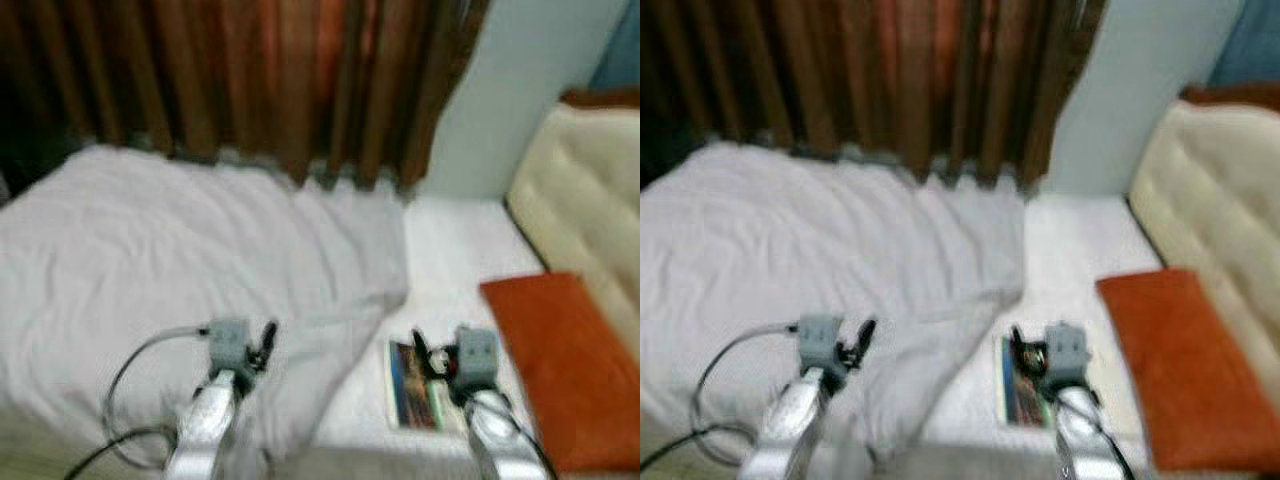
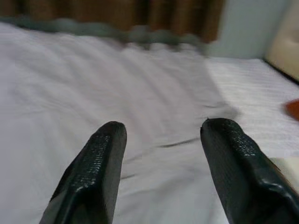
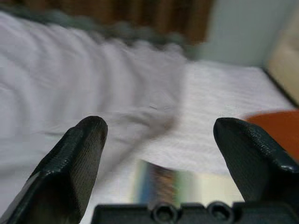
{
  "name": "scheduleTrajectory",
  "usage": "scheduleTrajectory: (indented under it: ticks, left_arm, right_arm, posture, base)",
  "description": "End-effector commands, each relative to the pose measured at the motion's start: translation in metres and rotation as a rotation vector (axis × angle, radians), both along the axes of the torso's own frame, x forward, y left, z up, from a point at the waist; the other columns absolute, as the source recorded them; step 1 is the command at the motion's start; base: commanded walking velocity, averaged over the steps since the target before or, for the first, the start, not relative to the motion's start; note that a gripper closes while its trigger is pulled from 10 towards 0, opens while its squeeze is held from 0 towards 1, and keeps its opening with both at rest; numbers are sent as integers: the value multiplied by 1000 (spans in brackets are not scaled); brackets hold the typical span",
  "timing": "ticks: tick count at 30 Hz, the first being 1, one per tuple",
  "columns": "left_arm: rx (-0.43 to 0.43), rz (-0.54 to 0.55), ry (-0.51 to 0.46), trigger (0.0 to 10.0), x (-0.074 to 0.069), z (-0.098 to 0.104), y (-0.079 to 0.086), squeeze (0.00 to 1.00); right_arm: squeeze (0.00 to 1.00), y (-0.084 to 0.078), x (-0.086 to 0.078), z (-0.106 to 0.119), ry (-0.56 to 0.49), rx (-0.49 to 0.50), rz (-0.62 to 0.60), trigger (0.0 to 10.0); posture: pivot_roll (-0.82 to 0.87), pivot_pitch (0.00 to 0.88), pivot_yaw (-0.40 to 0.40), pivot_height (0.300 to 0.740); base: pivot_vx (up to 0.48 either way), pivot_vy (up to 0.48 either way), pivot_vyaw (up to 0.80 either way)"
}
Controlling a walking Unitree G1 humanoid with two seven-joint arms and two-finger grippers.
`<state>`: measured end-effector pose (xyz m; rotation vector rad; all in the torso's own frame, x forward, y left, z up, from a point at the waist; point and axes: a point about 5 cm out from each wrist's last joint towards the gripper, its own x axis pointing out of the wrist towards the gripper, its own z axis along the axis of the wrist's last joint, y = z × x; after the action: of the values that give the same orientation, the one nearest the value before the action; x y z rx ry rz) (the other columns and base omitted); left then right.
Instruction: Clean up the room
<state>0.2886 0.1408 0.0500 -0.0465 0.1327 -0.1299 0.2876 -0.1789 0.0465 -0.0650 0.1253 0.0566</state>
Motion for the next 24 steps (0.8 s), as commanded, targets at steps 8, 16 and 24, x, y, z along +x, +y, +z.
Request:
scheduleTrajectory:
  ticks: [8,16,24]
  left_arm:
    - [31,-35,0,10000,2,1,-8,0]
    - [40,-53,-13,10000,2,4,-11,0]
    - [24,-13,25,10000,2,-2,-2,0]
  right_arm:
    - [0,-9,-2,-1,13,-10,-12,10000]
    - [0,-9,-7,-4,28,-15,-12,10000]
    - [0,-8,-9,-8,61,-17,9,10000]
  posture:
    - [10,0,-99,740]
    - [2,0,-95,740]
    - [4,0,-97,740]
  base:
    - [0,420,0]
    - [0,0,0]
    - [204,220,-198]
